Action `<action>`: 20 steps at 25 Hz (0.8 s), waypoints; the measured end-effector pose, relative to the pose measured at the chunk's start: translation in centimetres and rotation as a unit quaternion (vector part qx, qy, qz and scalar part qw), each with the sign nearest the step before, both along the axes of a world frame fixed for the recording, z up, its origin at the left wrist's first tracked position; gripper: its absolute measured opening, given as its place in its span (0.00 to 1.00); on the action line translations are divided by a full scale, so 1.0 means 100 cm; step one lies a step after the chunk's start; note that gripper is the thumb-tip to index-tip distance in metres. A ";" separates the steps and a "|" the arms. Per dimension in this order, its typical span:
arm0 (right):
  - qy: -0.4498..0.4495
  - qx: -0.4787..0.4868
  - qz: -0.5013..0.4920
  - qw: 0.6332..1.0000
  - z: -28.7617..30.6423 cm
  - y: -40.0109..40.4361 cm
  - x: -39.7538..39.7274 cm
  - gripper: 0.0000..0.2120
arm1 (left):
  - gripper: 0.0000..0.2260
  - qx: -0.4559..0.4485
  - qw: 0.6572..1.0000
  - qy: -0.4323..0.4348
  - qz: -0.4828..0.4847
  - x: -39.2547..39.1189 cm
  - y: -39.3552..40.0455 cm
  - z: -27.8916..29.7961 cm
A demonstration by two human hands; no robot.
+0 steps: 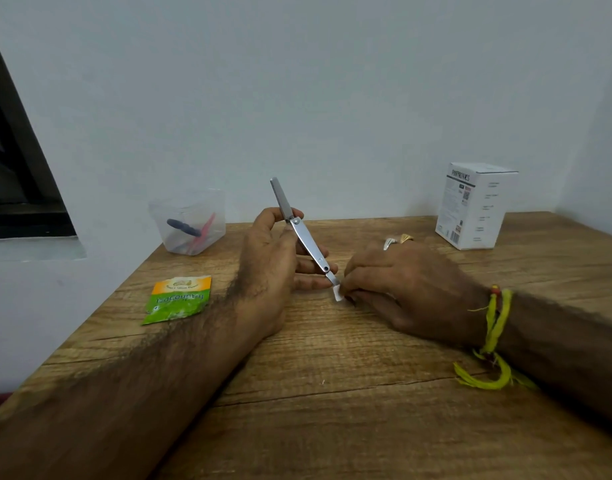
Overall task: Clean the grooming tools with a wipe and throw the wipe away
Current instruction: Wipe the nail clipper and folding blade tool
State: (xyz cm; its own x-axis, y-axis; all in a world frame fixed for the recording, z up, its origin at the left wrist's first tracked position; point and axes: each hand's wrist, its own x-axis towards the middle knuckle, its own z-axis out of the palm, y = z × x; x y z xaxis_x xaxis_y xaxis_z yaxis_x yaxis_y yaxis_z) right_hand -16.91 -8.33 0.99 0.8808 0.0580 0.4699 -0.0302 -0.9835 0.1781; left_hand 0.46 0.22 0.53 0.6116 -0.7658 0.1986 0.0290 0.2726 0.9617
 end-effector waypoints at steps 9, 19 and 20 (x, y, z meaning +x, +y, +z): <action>-0.072 0.082 -0.002 0.994 -0.001 0.000 0.001 0.05 | 0.10 0.016 0.999 0.033 0.008 0.000 -0.001 0.001; -0.241 0.486 -0.078 0.836 -0.008 0.014 0.016 0.06 | 0.10 -0.012 0.998 0.050 0.042 0.003 0.000 0.001; -0.215 0.485 -0.071 0.845 -0.007 0.016 0.017 0.06 | 0.10 -0.009 0.998 0.048 0.042 0.003 -0.001 0.001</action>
State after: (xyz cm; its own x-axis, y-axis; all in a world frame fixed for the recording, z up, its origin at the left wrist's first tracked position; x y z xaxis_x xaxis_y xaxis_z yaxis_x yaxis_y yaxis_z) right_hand -15.25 -6.77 0.25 0.5829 -0.6304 0.5127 -0.0176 -0.6406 -0.7677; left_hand 0.71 0.17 0.59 0.6899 -0.7084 0.1487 0.0981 0.2951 0.9504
